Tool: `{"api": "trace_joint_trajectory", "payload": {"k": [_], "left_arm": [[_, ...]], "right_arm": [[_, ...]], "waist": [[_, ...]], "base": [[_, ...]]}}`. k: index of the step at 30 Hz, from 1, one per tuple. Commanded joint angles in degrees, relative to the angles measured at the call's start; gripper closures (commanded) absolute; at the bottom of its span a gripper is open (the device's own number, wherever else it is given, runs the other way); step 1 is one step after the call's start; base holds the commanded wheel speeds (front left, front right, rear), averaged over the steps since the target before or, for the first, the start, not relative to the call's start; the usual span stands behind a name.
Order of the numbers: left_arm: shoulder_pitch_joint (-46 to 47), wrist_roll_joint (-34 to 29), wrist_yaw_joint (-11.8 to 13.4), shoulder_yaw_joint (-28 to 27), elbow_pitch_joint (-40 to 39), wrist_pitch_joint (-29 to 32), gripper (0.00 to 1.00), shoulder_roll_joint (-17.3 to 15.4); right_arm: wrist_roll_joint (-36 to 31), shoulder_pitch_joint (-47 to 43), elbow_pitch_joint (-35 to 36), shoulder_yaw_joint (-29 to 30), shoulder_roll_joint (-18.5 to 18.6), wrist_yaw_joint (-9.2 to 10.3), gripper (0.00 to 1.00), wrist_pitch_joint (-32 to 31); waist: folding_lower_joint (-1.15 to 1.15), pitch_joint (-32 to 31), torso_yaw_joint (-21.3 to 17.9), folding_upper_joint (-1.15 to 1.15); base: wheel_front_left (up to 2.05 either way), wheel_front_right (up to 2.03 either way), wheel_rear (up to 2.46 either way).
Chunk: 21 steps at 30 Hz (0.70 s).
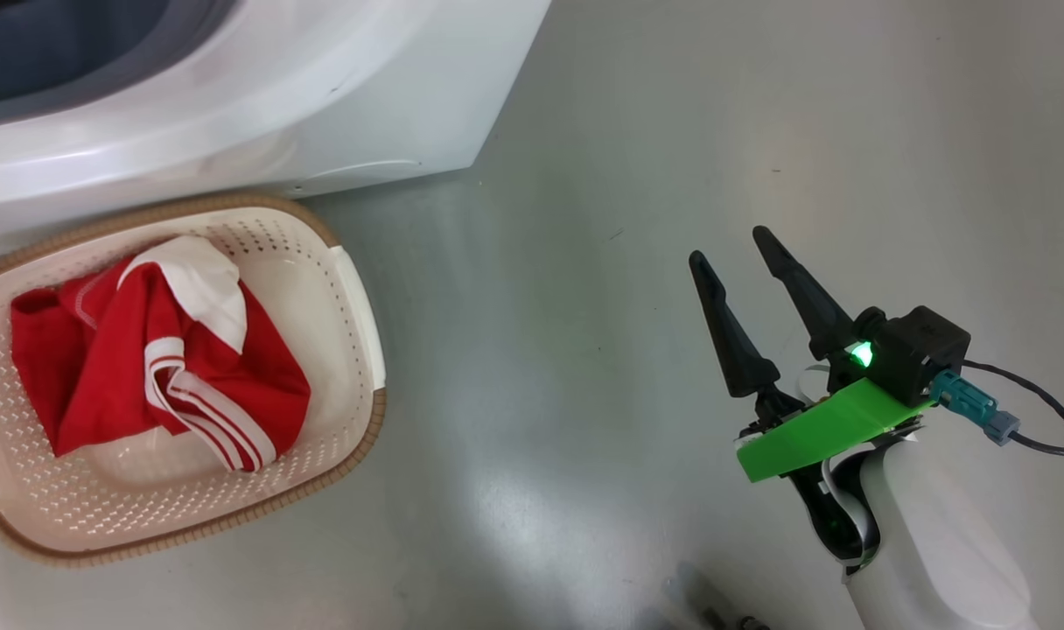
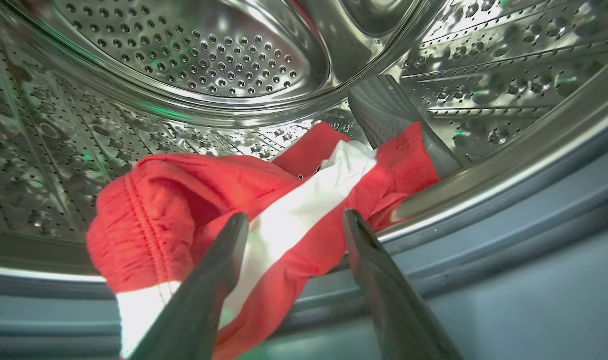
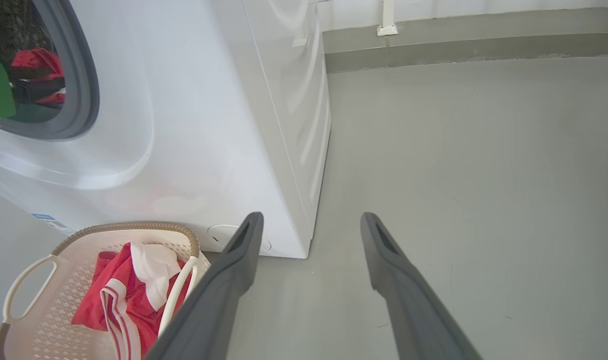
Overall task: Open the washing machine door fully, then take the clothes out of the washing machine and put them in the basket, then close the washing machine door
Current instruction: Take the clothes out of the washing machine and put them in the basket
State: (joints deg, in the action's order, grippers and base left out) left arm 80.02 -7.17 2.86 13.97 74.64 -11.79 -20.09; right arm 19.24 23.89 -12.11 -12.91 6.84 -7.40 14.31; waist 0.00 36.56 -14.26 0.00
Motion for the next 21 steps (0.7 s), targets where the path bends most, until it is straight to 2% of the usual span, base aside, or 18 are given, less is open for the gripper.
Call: {"api": "trace_joint_trajectory", "payload": {"k": [1,13,21], "left_arm": [[-0.72,0.75,-0.32,-0.16,-0.84,0.19,0.0,-2.55],[-0.95,2.1,-2.47,0.85,-0.75,2.16,0.0,-2.59],[-0.8,3.04,-2.51,1.16,-0.72,3.37,0.0,-3.26]], "right_arm": [[0.02,-0.48,1.15,-1.31,-0.28,-0.09,0.0,0.69],[0.14,-0.7,1.26,-1.87,-0.61,-0.09,0.0,0.69],[0.25,-0.67,1.44,-2.19,-1.0,-0.09,0.0,0.69]], "waist": [[0.0,-0.05,-0.1,0.0],[0.0,0.14,-1.06,0.0],[0.0,0.6,-1.88,0.0]], "base": [[0.0,0.0,0.0],[0.0,0.0,0.0],[0.0,0.0,0.0]]}}
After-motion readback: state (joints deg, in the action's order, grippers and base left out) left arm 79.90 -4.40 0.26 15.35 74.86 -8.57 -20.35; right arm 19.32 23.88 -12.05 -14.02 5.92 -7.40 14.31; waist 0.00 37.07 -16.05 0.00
